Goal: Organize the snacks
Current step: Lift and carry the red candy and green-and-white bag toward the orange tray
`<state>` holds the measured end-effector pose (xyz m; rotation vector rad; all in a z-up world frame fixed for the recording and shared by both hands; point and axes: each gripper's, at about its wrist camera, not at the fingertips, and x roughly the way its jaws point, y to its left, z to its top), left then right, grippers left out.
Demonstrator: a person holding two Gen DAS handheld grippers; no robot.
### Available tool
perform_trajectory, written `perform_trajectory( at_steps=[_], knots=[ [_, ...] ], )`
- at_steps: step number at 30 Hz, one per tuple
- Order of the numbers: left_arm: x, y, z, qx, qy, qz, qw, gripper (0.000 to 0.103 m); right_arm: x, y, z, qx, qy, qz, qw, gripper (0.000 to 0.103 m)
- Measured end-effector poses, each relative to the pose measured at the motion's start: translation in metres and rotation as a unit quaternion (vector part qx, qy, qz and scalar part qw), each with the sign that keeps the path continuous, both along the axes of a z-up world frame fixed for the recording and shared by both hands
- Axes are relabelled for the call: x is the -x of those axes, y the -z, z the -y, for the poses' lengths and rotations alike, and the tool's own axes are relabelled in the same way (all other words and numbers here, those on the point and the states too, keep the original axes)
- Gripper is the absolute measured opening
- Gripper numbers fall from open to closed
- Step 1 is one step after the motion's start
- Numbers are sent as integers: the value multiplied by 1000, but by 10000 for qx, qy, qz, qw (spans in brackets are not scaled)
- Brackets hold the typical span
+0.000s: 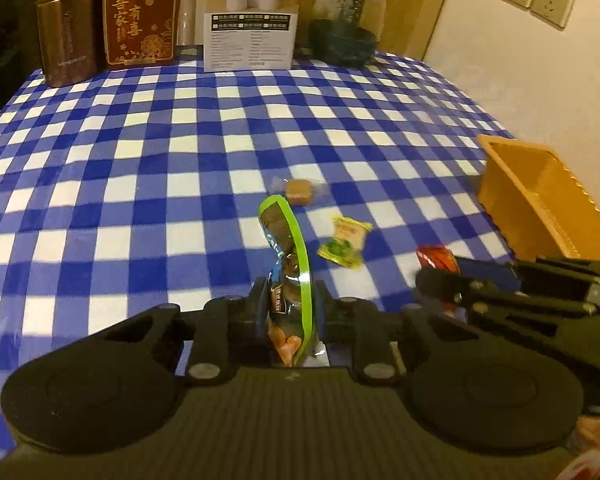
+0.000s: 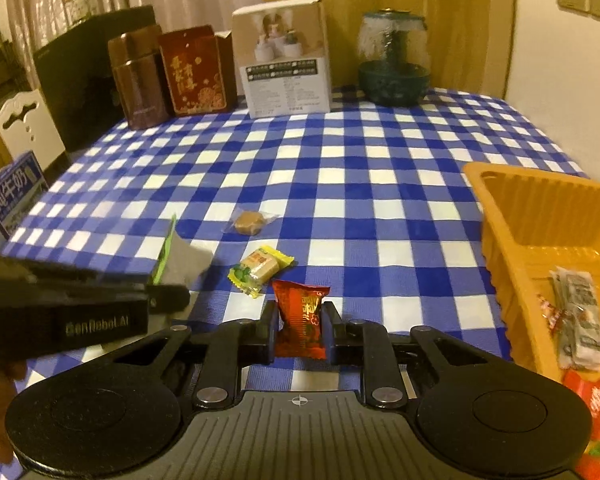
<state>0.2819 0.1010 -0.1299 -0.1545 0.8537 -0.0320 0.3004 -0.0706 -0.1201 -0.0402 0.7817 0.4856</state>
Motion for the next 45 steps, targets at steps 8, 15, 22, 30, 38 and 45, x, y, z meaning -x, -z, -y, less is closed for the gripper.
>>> perform_trajectory(
  at_steps=[8, 15, 22, 30, 38, 45],
  knots=[
    [46, -13, 17, 155, -62, 128, 9998, 20, 45, -13, 19, -64, 125, 57, 9999, 22],
    [85, -30, 24, 293, -194, 229, 9991, 20, 90, -20, 35, -99, 173, 89, 9998, 22],
    [123, -51, 35, 471, -296, 355, 9978, 20, 126, -42, 58, -294, 426, 171, 9985, 22],
    [158, -72, 62, 573, -198, 476, 9970, 20, 159, -65, 88, -390, 659, 265, 9967, 22],
    [172, -87, 101, 702, 71, 489, 9963, 20, 179, -84, 123, -377, 990, 345, 9938, 22],
    [169, -100, 137, 683, 400, 556, 9953, 20, 184, -92, 158, -338, 1327, 397, 9898, 22]
  ],
)
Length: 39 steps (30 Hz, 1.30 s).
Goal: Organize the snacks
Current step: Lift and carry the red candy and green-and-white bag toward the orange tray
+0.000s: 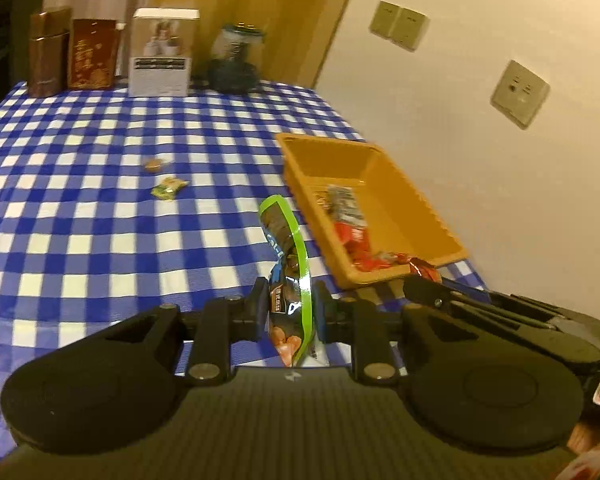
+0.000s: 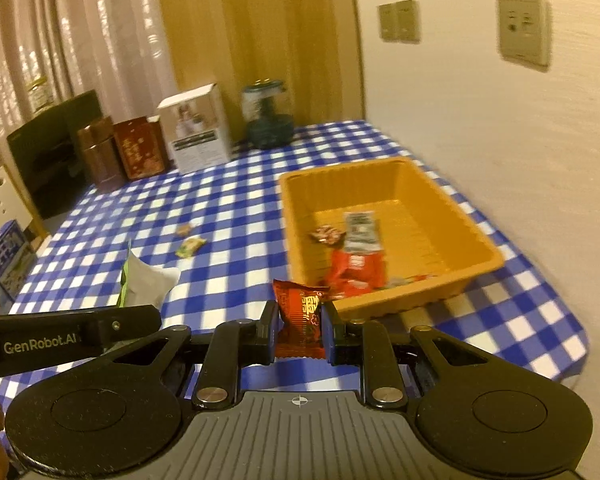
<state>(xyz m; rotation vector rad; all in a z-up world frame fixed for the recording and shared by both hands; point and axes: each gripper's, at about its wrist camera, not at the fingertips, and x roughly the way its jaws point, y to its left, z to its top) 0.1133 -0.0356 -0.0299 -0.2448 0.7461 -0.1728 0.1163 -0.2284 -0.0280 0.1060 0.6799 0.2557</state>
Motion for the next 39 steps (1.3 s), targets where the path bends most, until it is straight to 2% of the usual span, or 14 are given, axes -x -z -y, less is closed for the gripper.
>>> perform_trajectory(
  at_steps=[10, 22, 29, 39],
  knots=[
    [-9, -9, 39, -47, 346, 80, 9994, 20, 3, -11, 50, -16, 455, 104, 9989, 22],
    [-25, -13, 64, -3, 511, 133, 9986, 20, -4, -12, 77, -44, 620, 128, 9980, 22],
    [-49, -8, 74, 75, 478, 101, 9988, 20, -27, -12, 86, -84, 540, 206, 9983, 22],
    [-105, 9, 89, 103, 404, -33, 9991, 20, -82, 0, 96, -97, 397, 164, 9990, 22]
  ],
)
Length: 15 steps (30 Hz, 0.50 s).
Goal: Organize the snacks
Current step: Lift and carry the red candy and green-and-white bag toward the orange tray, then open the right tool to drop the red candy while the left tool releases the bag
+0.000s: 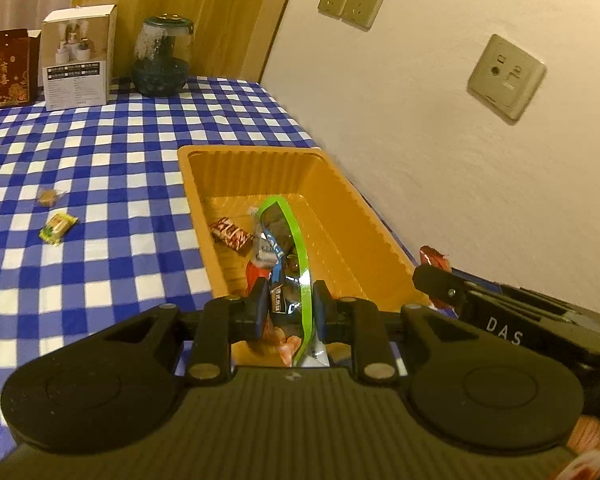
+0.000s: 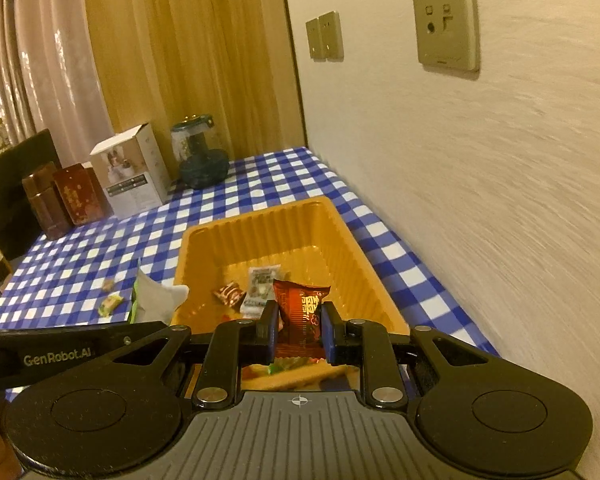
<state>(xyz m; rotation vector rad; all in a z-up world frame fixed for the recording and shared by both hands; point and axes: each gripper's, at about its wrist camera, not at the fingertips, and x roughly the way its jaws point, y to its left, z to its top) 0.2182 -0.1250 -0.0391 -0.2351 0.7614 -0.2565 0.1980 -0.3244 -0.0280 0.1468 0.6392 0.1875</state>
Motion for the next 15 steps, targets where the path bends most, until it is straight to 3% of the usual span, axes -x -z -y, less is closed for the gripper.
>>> perform_trajectory(
  at_steps=[15],
  knots=[
    [-61, 20, 11, -316, -20, 39, 9995, 25, -46, 12, 6, -4, 21, -59, 10000, 22]
  ],
)
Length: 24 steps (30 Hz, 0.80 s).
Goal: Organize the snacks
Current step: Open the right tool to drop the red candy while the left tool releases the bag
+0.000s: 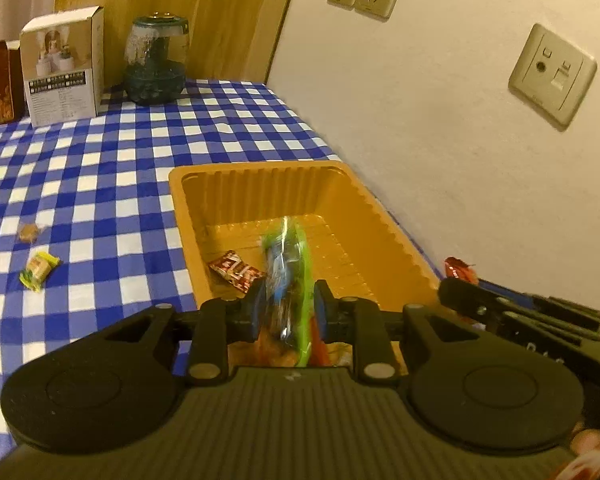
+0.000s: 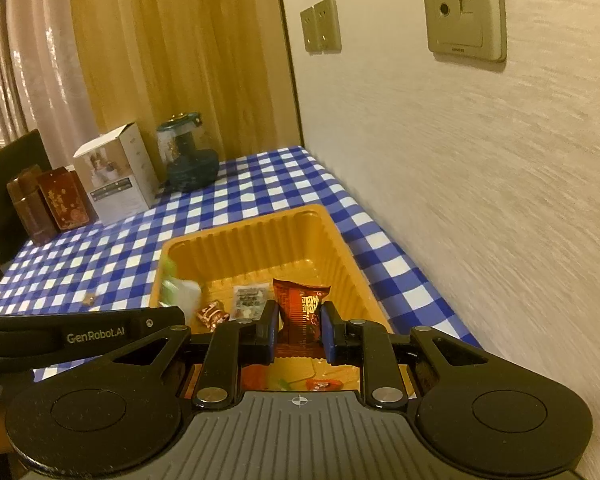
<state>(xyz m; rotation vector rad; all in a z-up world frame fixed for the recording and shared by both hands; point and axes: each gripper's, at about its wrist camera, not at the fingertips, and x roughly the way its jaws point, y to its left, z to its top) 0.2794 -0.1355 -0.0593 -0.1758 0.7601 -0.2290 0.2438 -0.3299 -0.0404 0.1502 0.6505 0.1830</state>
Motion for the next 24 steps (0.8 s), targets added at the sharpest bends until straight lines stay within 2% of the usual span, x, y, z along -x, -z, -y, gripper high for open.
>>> perform_trajectory(
  at_steps=[19, 21, 23, 24],
  knots=[
    [26, 0, -27, 68, -141, 71, 9999, 27, -8, 2, -7, -153, -99, 4, 9998, 23],
    [28, 0, -30, 84, -163, 69, 9998, 27, -9, 2, -5, -308, -124, -8, 9994, 28],
    [29, 1, -32, 77, -186, 56, 9998, 27, -10, 2, -3, -403, -97, 18, 9991, 59],
    [30, 1, -33, 75, -195, 55, 9998, 27, -10, 1, -1, -471, -74, 33, 9989, 61]
  ],
)
